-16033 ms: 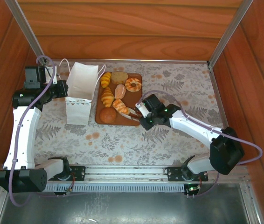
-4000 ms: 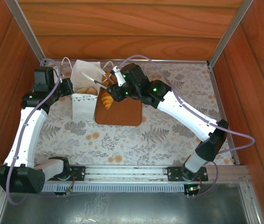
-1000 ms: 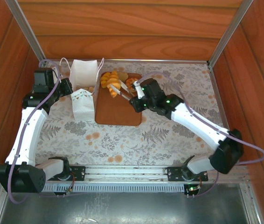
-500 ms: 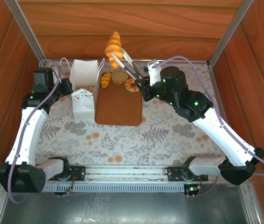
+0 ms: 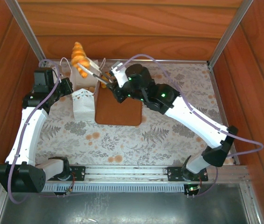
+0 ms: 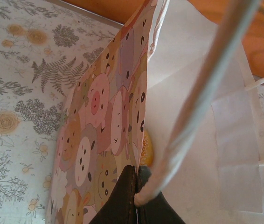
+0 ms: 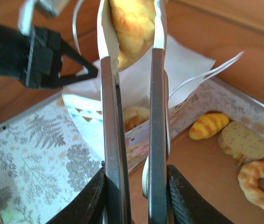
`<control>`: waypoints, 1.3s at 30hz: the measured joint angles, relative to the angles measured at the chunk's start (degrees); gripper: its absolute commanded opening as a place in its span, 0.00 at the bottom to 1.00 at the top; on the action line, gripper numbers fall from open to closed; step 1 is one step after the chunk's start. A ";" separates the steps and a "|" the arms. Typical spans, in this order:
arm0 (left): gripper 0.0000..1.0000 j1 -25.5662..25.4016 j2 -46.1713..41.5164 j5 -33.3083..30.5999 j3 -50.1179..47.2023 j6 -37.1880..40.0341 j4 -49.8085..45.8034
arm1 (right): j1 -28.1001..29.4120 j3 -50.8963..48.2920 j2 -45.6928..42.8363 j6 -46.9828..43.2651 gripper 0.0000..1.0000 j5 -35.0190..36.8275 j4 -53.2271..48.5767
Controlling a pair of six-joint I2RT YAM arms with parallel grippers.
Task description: Place the fake bread into the paper bag
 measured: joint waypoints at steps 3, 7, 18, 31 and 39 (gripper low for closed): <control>0.00 0.00 0.00 0.02 0.00 0.00 0.00 | 0.26 0.02 2.56 -0.55 0.27 0.46 -1.36; 0.00 0.00 0.00 0.02 0.00 0.00 0.00 | 0.26 0.02 4.55 -0.74 0.31 1.11 -3.23; 0.00 0.00 0.00 0.26 0.00 0.00 0.07 | 0.26 1.01 5.22 -1.01 0.48 2.34 -6.12; 0.00 0.00 0.42 0.31 0.00 0.00 0.42 | -0.55 3.58 -5.44 -3.08 0.47 3.98 -6.71; 0.00 0.00 0.50 0.28 0.00 0.00 0.48 | -10.69 -2.91 -16.57 -1.64 0.46 4.24 -5.84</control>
